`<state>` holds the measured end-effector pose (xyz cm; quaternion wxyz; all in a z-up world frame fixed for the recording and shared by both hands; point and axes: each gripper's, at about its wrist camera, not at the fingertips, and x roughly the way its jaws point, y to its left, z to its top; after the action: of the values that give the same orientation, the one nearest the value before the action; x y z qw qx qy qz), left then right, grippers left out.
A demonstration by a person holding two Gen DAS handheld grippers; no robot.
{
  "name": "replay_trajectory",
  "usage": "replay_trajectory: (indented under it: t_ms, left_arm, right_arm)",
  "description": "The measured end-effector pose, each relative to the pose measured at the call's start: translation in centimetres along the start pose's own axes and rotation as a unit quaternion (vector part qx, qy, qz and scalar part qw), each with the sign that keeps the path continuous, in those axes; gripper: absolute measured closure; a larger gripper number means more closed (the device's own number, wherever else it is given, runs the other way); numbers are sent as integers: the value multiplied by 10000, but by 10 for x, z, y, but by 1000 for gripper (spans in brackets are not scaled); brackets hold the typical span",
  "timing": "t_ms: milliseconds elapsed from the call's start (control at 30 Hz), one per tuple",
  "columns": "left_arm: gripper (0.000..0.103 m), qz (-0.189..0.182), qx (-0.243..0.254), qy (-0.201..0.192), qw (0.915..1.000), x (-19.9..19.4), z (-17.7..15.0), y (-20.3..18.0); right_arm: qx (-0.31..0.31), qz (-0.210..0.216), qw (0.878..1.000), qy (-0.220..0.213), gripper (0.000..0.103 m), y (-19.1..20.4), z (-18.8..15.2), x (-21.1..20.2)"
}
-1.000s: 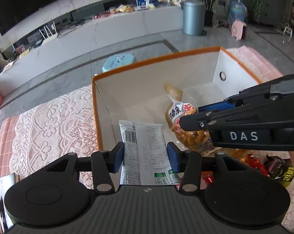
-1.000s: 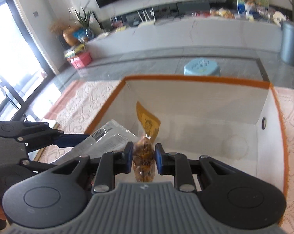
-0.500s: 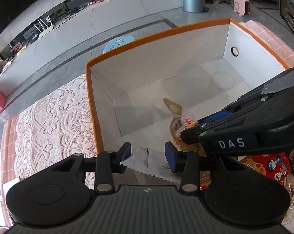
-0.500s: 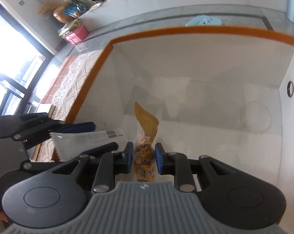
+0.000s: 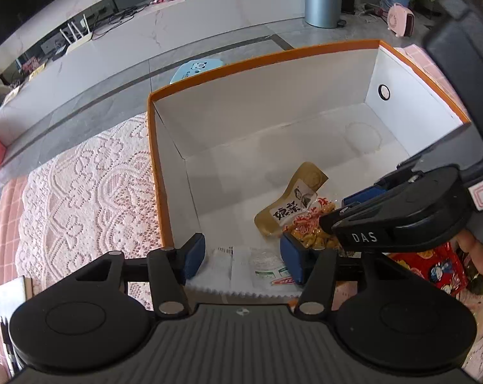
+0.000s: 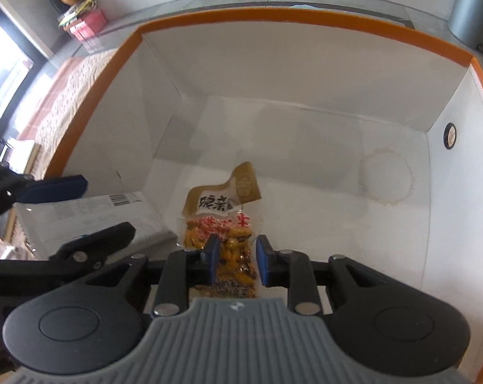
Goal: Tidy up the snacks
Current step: 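Open left gripper dropping white packet while right gripper releases snack bag in box, then withdraw both grippers from the box back toward the snack pile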
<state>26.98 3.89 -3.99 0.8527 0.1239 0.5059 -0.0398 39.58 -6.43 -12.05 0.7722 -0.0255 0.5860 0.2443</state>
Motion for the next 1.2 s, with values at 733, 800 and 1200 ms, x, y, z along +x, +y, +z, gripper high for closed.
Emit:
replay_trajectory:
  t_ms: [733, 800, 1200]
  left_arm:
    - [22, 135, -247, -918, 9954, -65, -13, -6]
    - [22, 122, -295, -982, 9947, -73, -13, -7]
    - [20, 583, -574, -1767, 9809, -130, -34, -16]
  right_arm:
    - [-352, -914, 9947, -301, 15, 21, 1, -56]
    - [-399, -981, 9937, -377, 14, 23, -1, -67]
    - [-1003, -1103, 9777, -1482, 9, 43, -41, -152]
